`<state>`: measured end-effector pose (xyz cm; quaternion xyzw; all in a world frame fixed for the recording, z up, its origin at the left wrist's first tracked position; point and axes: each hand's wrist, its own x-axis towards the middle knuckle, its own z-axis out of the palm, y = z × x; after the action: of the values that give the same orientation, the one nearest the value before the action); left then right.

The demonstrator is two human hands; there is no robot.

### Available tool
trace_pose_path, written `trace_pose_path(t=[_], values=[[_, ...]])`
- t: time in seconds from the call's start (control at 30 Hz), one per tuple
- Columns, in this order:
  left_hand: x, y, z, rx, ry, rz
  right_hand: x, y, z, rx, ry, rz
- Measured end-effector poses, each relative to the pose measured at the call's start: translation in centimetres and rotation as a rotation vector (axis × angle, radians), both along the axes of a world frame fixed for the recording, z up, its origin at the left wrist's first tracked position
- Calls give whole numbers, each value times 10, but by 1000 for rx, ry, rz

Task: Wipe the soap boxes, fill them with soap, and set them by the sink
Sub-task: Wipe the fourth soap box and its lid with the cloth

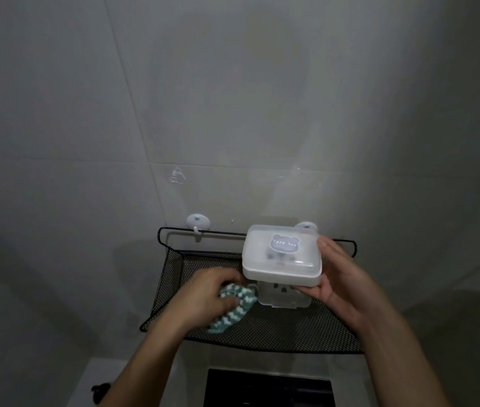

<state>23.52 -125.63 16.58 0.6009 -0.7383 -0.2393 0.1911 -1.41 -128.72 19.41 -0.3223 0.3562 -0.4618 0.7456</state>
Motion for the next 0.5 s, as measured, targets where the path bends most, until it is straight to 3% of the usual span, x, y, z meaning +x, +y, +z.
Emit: trace_pose_path(t=[0.2,0.3,0.5], values=[[13,-4,24,-68,572,-15,0,1,-1,12,45,-7],[14,-6,32,-27,650,-122,2,1,0,48,28,-4],[9,-10,30,-31,746,-107,5,-2,2,58,28,-12]])
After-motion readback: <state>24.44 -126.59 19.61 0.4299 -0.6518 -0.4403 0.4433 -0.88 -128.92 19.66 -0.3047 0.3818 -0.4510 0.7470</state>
